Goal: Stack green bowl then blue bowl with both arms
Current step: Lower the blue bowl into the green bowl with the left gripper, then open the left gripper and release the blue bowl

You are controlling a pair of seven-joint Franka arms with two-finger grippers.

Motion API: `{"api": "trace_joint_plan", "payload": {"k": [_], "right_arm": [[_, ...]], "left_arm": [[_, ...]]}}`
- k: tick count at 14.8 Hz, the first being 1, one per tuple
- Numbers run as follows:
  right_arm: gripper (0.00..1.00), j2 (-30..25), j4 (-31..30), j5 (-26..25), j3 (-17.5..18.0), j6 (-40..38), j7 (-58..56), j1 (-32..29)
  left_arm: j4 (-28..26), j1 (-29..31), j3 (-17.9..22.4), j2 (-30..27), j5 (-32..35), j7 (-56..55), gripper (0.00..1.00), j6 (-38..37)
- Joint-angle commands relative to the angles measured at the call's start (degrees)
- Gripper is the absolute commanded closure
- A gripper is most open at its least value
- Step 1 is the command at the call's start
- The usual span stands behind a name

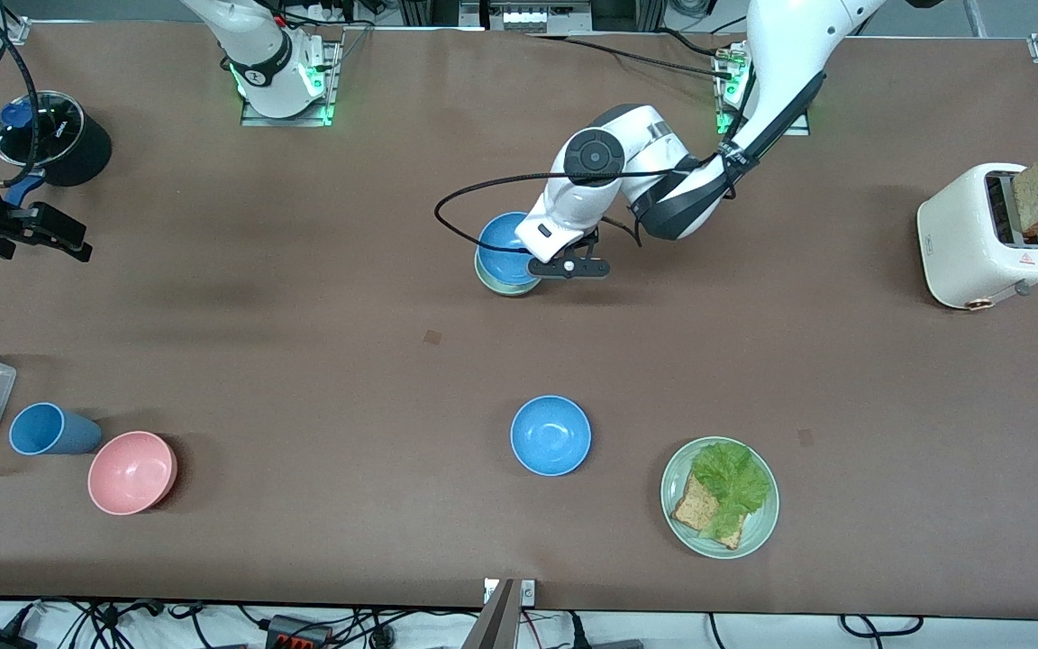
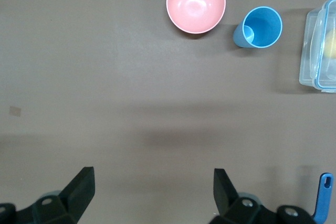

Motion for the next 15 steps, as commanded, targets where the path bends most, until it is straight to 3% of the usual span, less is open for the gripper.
{"api": "trace_joint_plan", "payload": {"k": [1, 8, 9, 11, 15], "right_arm": [[0.00, 0.95, 1.31, -0.03, 0.28, -0.54, -0.73, -0.03], [0.00, 1.39, 1.40, -0.12, 0.28, -0.36, -0.82, 0.67], [0.00, 1.39, 1.40, -0.03, 0.28, -0.36, -0.82, 0.59], [0.00, 1.39, 1.48, -0.03, 0.28, -0.36, -0.73, 0.59], [0.00, 1.48, 1.75, -0.20, 0.28, -0.45, -0.90, 0.59]], "left_arm": [[1.93, -1.66, 0.48, 1.33, 1.78, -1.48, 1.00, -0.16], [2.20, -1.93, 0.57, 2.65, 1.78, -1.83, 0.96, -0.08], [2.55, -1.75, 0.66, 2.66, 1.69, -1.83, 0.87, -0.16], [4.30, -0.26, 0.48, 2.57, 0.99, -2.00, 0.60, -1.04], [10.61, 0.97, -0.40, 1.95, -0.76, -1.57, 0.56, -11.38]]}}
